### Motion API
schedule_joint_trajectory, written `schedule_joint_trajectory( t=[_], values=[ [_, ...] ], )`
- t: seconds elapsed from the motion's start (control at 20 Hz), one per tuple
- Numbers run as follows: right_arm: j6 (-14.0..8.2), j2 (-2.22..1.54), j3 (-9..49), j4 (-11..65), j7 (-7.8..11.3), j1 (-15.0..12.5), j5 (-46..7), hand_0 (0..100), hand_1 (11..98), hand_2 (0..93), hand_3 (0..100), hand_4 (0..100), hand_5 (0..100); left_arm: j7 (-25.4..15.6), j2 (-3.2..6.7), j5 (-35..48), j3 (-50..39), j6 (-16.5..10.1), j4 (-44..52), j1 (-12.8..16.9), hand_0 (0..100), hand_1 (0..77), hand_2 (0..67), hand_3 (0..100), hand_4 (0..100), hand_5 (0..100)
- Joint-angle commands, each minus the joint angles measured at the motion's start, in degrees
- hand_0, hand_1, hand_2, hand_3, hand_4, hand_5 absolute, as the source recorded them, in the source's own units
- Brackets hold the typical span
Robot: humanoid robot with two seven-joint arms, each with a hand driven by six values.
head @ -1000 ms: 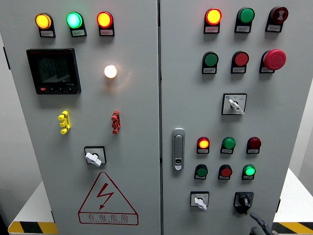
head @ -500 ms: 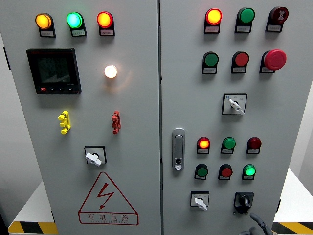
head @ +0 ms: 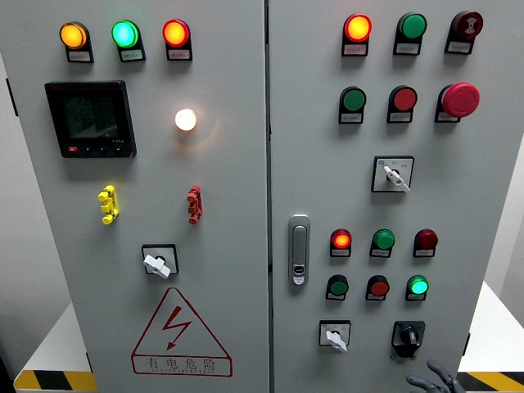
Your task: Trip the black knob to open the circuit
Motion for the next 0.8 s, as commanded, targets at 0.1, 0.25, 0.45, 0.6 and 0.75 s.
schedule_joint_trajectory(
  t=[0.1,0.25,0.45,0.6,0.75],
  values=[
    [-0.1,0.29,0.0,1.5,0.0,-2.0,-2.0,100,49.7,7.7,15,13,35,0.0,0.01,0.0,0.0,0.0,0.0,0.0,0,3.0,13.0,21,7,1],
    [-0.4,0.38,-0.1,1.6,0.18,-2.2,-3.0,100,49.6,8.2,15,14,36,0.0,0.01,0.0,0.0,0.0,0.0,0.0,0,3.0,13.0,21,6,1],
    [-0.4,0.46,-0.4,1.7,0.26,-2.7,-3.2,100,48.7,8.3,17,16,38,0.0,0.01,0.0,0.0,0.0,0.0,0.0,0,3.0,13.0,21,7,1],
    [-0.4,0.47,-0.7,1.8,0.26,-3.1,-3.9,100,48.5,8.2,18,17,39,0.0,-0.08,0.0,0.0,0.0,0.0,0.0,0,3.0,13.0,21,7,1],
    [-0.4,0.47,-0.7,1.9,0.26,-3.0,-4.3,100,48.3,8.2,19,18,40,0.0,0.01,0.0,0.0,0.0,0.0,0.0,0,3.0,13.0,21,7,1]
  ],
)
